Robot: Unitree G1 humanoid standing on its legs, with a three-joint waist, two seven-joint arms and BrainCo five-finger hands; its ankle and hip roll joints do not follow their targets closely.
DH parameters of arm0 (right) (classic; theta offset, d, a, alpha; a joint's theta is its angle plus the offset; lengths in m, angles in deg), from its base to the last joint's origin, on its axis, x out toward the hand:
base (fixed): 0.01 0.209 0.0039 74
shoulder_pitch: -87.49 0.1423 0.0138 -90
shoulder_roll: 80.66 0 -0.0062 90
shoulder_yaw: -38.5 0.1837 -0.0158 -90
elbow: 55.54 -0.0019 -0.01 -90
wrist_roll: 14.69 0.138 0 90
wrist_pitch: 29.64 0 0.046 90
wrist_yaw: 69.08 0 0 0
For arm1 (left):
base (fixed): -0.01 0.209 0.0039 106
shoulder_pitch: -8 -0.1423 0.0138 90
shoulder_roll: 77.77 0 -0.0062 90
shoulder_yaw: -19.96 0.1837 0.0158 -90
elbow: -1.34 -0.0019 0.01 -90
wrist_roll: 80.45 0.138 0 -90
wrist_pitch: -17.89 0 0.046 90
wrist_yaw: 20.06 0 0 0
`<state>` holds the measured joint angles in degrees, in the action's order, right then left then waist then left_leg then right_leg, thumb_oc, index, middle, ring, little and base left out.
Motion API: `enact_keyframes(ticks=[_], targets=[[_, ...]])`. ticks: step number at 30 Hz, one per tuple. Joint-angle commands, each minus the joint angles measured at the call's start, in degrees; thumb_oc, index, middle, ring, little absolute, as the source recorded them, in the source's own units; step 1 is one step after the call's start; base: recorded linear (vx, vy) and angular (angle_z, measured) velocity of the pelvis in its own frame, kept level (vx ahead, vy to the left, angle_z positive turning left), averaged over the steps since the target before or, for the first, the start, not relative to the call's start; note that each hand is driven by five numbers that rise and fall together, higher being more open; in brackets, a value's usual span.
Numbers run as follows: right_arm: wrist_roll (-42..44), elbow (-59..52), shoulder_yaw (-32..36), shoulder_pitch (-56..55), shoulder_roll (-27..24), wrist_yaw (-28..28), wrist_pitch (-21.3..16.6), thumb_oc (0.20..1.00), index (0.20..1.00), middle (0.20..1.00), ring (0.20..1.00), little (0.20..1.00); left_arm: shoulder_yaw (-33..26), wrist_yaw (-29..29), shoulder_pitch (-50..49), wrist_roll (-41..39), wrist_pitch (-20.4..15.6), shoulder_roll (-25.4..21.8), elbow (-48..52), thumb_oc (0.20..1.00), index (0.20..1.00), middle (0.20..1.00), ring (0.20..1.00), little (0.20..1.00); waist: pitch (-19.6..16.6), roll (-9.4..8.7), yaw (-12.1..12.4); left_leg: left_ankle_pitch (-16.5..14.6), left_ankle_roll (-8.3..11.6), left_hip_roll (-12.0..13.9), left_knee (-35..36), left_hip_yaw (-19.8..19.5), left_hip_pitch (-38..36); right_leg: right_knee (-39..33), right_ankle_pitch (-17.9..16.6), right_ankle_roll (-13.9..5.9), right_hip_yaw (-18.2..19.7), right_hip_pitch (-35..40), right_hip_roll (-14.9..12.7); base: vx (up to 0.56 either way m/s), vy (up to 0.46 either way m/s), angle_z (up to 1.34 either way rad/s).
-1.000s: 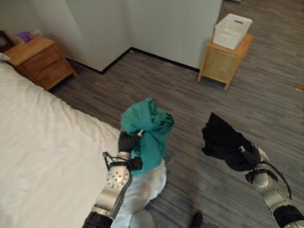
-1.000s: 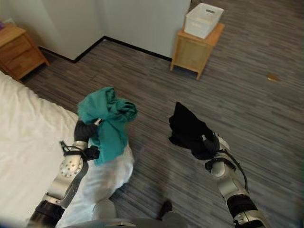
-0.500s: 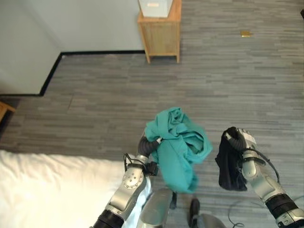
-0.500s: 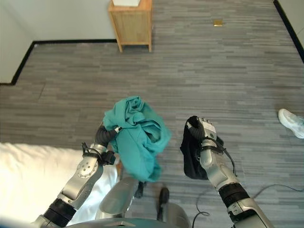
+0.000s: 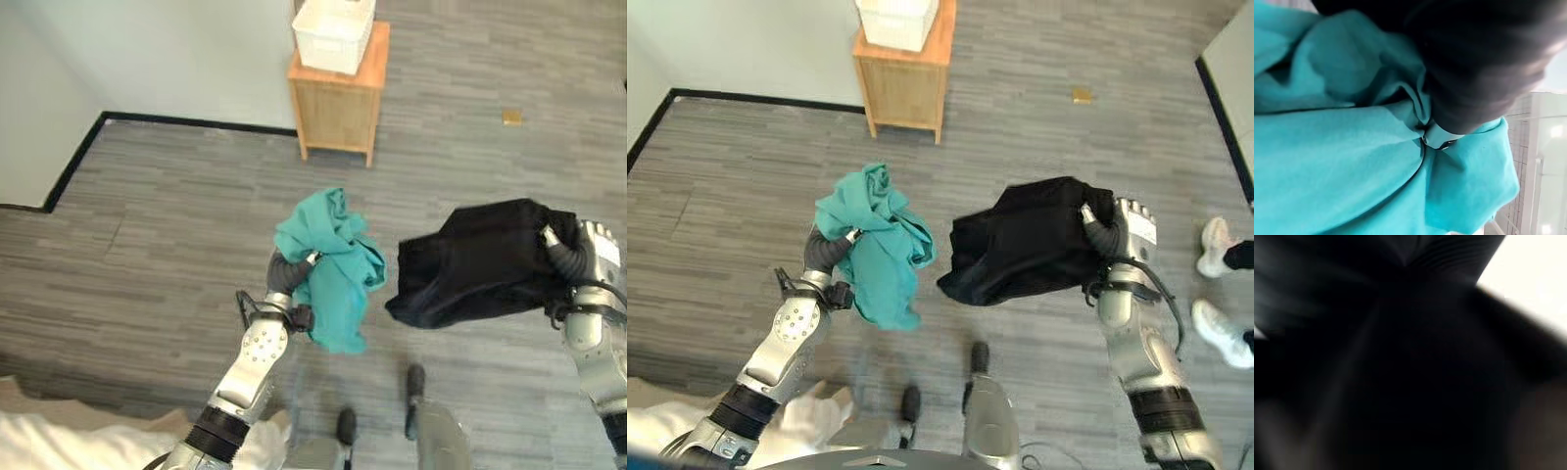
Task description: Pick up bed clothes into laundry basket.
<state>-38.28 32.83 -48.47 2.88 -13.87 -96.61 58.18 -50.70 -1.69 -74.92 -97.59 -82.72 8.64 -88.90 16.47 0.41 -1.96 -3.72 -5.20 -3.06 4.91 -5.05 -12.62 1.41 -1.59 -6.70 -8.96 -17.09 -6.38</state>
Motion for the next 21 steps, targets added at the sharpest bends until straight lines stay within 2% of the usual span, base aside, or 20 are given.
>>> enact_keyframes(ticks=[1, 2, 3, 6, 7, 8, 9, 10, 11, 12, 13, 14, 15, 16, 17, 18, 19, 20, 21], targets=[[2.45, -0.37, -1.2, 4.2, -0.28, -1.27, -0.79, 0.2, 0.2, 0.2, 0.2, 0.2, -1.3, -0.54, 0.16, 2.69, -2.06, 0.84, 4.29, 0.2, 0.2, 0.2, 0.2, 0.2, -1.88, 0.21, -0.04, -6.53, 8.03, 4.46, 0.09, 2.68, 0.76, -5.48, -4.77, -5.21, -7.76, 1.64, -1.01, 0.35, -0.082, 0.38], [2.4, -0.44, -1.28, 4.21, -0.23, -1.25, -0.74, 0.2, 0.2, 0.2, 0.2, 0.2, -1.41, -0.6, 0.05, 2.67, -2.02, 0.79, 4.38, 0.2, 0.2, 0.2, 0.2, 0.2, -1.87, 0.47, -0.14, -6.77, 8.13, 4.83, 0.09, 2.68, 0.61, -5.48, -4.65, -5.2, -7.95, 1.81, -0.69, 0.46, -0.112, 0.2], [2.19, -0.95, -0.36, 3.69, -0.14, -1.29, -0.59, 0.2, 0.2, 0.2, 0.2, 0.2, -2.24, -0.71, -0.91, 3.06, -2.22, 0.8, 4.53, 0.2, 0.2, 0.2, 0.2, 0.2, -1.98, 0.01, -0.34, -8.43, 8.35, 5.28, 0.09, 2.99, -1.82, -5.02, -5.43, -5.04, -10.43, 1.18, -1.33, 0.45, -0.107, -0.06], [2.59, -2.43, 1.66, -0.57, 1.25, -1.04, -1.15, 0.2, 0.2, 0.2, 0.2, 0.2, -1.94, -1.18, -1.99, 3.04, -1.96, 2.43, 4.0, 0.2, 0.2, 0.2, 0.2, 0.2, -4.22, -0.54, -1.47, -11.02, 8.53, 6.64, 0.09, 0.88, -6.42, -5.56, -6.59, -3.04, -8.0, 4.44, -0.58, 0.61, -0.149, 0.02], [2.4, -3.12, 2.43, -1.87, 1.29, -0.94, -1.2, 0.2, 0.2, 0.2, 0.2, 0.2, -1.68, -1.6, -2.74, 2.75, -2.06, 2.67, 4.11, 0.2, 0.2, 0.2, 0.2, 0.2, -4.91, 0.34, -1.73, -9.48, 9.36, 8.35, -0.66, 0.86, -7.38, -5.48, -6.6, -2.79, -8.26, 5.64, 0.16, 0.5, -0.136, 0.05], [2.27, -3.55, 2.23, -2.12, 1.67, -0.83, -1.29, 0.2, 0.2, 0.2, 0.2, 0.2, -1.54, -1.92, -3.29, 2.19, -1.96, 2.83, 4.22, 0.2, 0.2, 0.2, 0.2, 0.2, -5.09, 1.41, -1.58, -7.3, 10.65, 9.9, -5.87, 1.92, -6.38, -5.58, -5.88, -2.12, -8.33, 7.79, 1.35, 0.42, -0.153, 0.07], [2.4, -3.84, 2.14, -2.28, 1.86, -0.9, -1.35, 0.2, 0.2, 0.2, 0.2, 0.2, -1.56, -1.94, -3.43, 1.32, -1.86, 2.84, 4.29, 0.2, 0.2, 0.2, 0.2, 0.2, -5.08, 1.81, -1.49, -3.87, 12.15, 10.74, -12.44, 2.37, -4.23, -5.89, -4.91, -1.07, -8.09, 9.62, 2.37, 0.24, -0.123, -0.04], [2.41, -3.86, 2.18, -2.28, 1.86, -0.89, -1.34, 0.2, 0.2, 0.2, 0.2, 0.2, -1.55, -1.95, -3.4, 1.31, -1.85, 2.82, 4.3, 0.2, 0.2, 0.2, 0.2, 0.2, -5.15, 1.54, -1.65, -3.64, 12.17, 10.45, -12.58, 2.11, -3.85, -6.01, -5.17, -1.02, -8.21, 9.48, 2.04, 0.27, -0.216, -0.17], [2.7, -4.29, 1.8, -1.39, 1.5, -1.33, -1.63, 0.2, 0.2, 0.2, 0.2, 0.2, -1.61, -1.95, -3.52, 0.68, -1.32, 2.29, 5.01, 0.2, 0.2, 0.2, 0.2, 0.2, -3.65, 0.21, -0.4, 4.55, 13.3, 9.67, -31.55, 0.73, 4.54, -6.41, -3.46, 1.56, -6.81, 12.86, 2.3, 0.25, -0.223, -0.13], [3.11, -4.15, 1.79, -0.36, 0.93, -2.24, -1.8, 0.2, 0.2, 0.2, 0.2, 0.2, -1.69, -2.0, -3.76, 0.53, -1.2, 2.11, 5.42, 0.2, 0.2, 0.2, 0.2, 0.2, -2.41, -1.17, 0.96, 5.31, 12.51, 6.23, -41.69, -0.98, 9.33, -6.41, -2.68, 2.5, -5.96, 14.68, 1.66, 0.34, -0.279, -0.45], [3.37, -3.81, 1.27, 1.32, 0.57, -2.77, -1.69, 0.2, 0.2, 0.2, 0.2, 0.2, -1.88, -1.65, -3.99, 0.46, -1.19, 2.06, 5.91, 0.2, 0.2, 0.2, 0.2, 0.2, -1.21, -1.8, 2.33, 3.81, 11.65, 5.49, -48.56, -0.49, 14.52, -6.41, -1.65, 2.75, -4.89, 16.02, 1.53, 0.28, -0.179, -0.53], [3.7, -3.74, 0.89, 2.45, 0.35, -2.84, -1.5, 0.2, 0.2, 0.2, 0.2, 0.2, -2.07, -1.27, -4.15, -0.01, -1.25, 2.1, 6.26, 0.2, 0.2, 0.2, 0.2, 0.2, -0.64, -2.65, 3.21, 2.87, 10.93, 5.1, -48.76, 0.3, 17.55, -6.41, -0.96, 2.69, -4.36, 17.02, 0.67, 0.31, -0.094, -0.7], [3.75, -3.23, 0.2, 3.69, 0.07, -3.13, -1.13, 0.2, 0.2, 0.2, 0.2, 0.2, -2.28, -0.8, -4.36, -0.48, -1.21, 2.18, 6.41, 0.2, 0.2, 0.2, 0.2, 0.2, 0.14, -2.4, 4.76, 0.89, 10.81, 6.34, -49.18, 1.51, 20.65, -6.41, 0.15, 2.45, -3.38, 18.47, 0.9, 0.23, -0.028, -0.52], [3.77, -3.09, 0.13, 3.91, 0.06, -3.19, -1.15, 0.2, 0.2, 0.2, 0.2, 0.2, -2.34, -0.79, -4.26, -0.49, -1.19, 2.17, 6.42, 0.2, 0.2, 0.2, 0.2, 0.2, 0.12, -2.62, 4.92, 1.18, 10.69, 6.16, -49.13, 1.83, 20.9, -6.41, -0.1, 2.42, -3.12, 18.12, 0.66, 0.43, 0.071, -0.92], [3.78, -2.28, -0.59, 6.16, -0.86, -2.87, -0.28, 0.2, 0.2, 0.2, 0.2, 0.2, -2.81, -1.28, -5.27, -1.45, -1.24, 2.25, 6.89, 0.2, 0.2, 0.2, 0.2, 0.2, 0.29, -1.9, 7.13, -1.49, 9.71, 8.59, -37.28, 5.65, 23.87, -6.41, 2.65, 1.58, -2.35, 20.96, 1.04, 0.41, 0.11, -0.9], [3.49, -2.2, -0.71, 6.45, -1.25, -2.69, -0.19, 0.2, 0.2, 0.2, 0.2, 0.2, -3.1, -1.62, -6.03, -1.23, -1.35, 2.39, 7.04, 0.2, 0.2, 0.2, 0.2, 0.2, -0.13, -1.91, 8.02, -0.82, 9.09, 7.74, -30.59, 7.56, 24.04, -6.41, 3.5, 1.2, -1.69, 21.96, 0.84, 0.43, 0.105, -0.82], [3.5, -2.2, -0.72, 6.44, -1.24, -2.7, -0.19, 0.2, 0.2, 0.2, 0.2, 0.2, -3.1, -1.62, -6.07, -1.22, -1.35, 2.38, 7.05, 0.2, 0.2, 0.2, 0.2, 0.2, -0.05, -2.06, 8.19, -0.66, 9.06, 7.63, -30.2, 7.8, 23.69, -6.41, 3.51, 1.17, -1.51, 22.03, 0.69, 0.31, 0.122, -0.26], [3.03, -2.47, -0.74, 6.79, -1.62, -2.6, -0.44, 0.2, 0.2, 0.2, 0.2, 0.2, -3.56, -1.68, -6.88, -0.92, -1.34, 2.31, 6.78, 0.2, 0.2, 0.2, 0.2, 0.2, -0.52, -0.99, 9.01, 1.21, 8.73, 7.88, -22.94, 9.04, 25.78, -6.41, 4.84, 0.84, -1.44, 23.42, 2.07, 0.58, 0.161, -0.33], [2.42, -3.13, -0.22, 7.21, -2.88, -2.68, -0.81, 0.2, 0.2, 0.2, 0.2, 0.2, -3.58, -1.94, -7.49, -0.43, -1.5, 2.68, 6.63, 0.2, 0.2, 0.2, 0.2, 0.2, -1.71, 0.33, 10.49, 7.71, 9.38, 8.91, -7.49, 14.58, 25.32, -6.41, 8.13, 0.7, -1.07, 26.38, 3.01, 0.75, 0.203, -0.31]])
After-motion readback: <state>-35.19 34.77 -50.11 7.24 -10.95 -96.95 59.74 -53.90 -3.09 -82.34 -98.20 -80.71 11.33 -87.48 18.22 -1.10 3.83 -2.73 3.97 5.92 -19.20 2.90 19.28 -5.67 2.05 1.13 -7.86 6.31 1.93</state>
